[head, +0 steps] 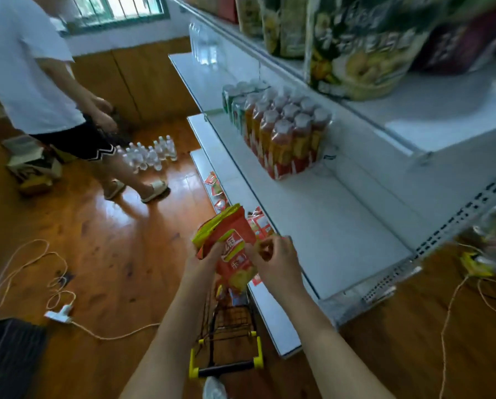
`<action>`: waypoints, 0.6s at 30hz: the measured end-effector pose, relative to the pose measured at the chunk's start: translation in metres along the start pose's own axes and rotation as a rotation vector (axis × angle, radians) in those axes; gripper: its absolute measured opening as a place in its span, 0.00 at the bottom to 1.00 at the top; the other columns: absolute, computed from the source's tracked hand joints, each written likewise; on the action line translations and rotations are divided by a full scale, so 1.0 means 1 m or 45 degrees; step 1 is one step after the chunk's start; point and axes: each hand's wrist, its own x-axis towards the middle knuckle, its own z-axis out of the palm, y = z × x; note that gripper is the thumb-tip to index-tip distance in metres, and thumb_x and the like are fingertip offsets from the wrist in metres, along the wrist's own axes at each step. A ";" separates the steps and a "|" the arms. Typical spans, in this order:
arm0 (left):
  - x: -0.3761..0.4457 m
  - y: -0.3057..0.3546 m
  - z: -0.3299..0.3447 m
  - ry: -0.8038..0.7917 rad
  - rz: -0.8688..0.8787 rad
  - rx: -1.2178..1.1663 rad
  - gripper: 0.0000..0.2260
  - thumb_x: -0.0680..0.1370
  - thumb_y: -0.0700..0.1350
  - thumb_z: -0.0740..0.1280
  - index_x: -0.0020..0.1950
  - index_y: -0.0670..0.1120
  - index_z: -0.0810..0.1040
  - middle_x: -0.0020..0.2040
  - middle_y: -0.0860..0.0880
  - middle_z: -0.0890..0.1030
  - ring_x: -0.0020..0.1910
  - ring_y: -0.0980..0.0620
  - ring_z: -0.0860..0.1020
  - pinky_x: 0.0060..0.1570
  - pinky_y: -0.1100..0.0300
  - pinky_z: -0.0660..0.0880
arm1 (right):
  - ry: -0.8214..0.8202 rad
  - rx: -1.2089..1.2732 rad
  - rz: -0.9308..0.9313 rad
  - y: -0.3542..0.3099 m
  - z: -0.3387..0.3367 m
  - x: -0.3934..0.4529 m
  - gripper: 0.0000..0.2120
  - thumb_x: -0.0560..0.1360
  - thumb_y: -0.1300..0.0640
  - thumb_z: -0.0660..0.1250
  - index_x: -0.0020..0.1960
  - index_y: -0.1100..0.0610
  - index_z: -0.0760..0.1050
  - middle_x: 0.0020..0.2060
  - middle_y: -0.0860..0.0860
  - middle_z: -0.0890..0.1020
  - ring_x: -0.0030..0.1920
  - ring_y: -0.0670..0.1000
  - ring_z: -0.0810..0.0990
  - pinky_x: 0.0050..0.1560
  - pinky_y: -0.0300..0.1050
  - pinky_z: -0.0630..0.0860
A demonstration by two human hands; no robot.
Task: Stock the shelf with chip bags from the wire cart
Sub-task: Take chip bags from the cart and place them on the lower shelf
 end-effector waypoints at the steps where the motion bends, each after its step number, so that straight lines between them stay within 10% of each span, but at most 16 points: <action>1: -0.007 0.008 0.007 -0.021 0.031 -0.011 0.17 0.75 0.49 0.72 0.62 0.51 0.75 0.56 0.47 0.82 0.51 0.50 0.81 0.48 0.58 0.78 | 0.046 -0.070 -0.045 -0.004 -0.017 -0.002 0.32 0.65 0.26 0.60 0.52 0.53 0.74 0.50 0.48 0.72 0.53 0.50 0.72 0.55 0.45 0.71; 8: -0.047 0.061 0.074 -0.414 0.063 -0.110 0.07 0.78 0.41 0.66 0.53 0.46 0.82 0.51 0.40 0.85 0.46 0.43 0.84 0.45 0.52 0.82 | -0.264 0.168 0.072 -0.020 -0.133 -0.021 0.39 0.63 0.31 0.72 0.69 0.42 0.65 0.58 0.43 0.81 0.54 0.46 0.81 0.57 0.49 0.79; 13: -0.065 0.073 0.124 -0.780 0.030 -0.113 0.19 0.74 0.54 0.72 0.62 0.50 0.78 0.55 0.44 0.85 0.52 0.43 0.84 0.54 0.45 0.80 | 0.208 0.379 0.176 0.006 -0.164 -0.042 0.22 0.67 0.38 0.74 0.55 0.45 0.74 0.48 0.45 0.84 0.45 0.45 0.84 0.47 0.42 0.82; 18: -0.094 0.056 0.159 -1.150 0.101 0.114 0.20 0.74 0.50 0.71 0.65 0.50 0.75 0.55 0.49 0.85 0.53 0.50 0.84 0.47 0.62 0.81 | 0.589 0.576 0.313 0.030 -0.179 -0.081 0.17 0.71 0.38 0.70 0.56 0.44 0.73 0.48 0.44 0.83 0.46 0.41 0.81 0.45 0.36 0.77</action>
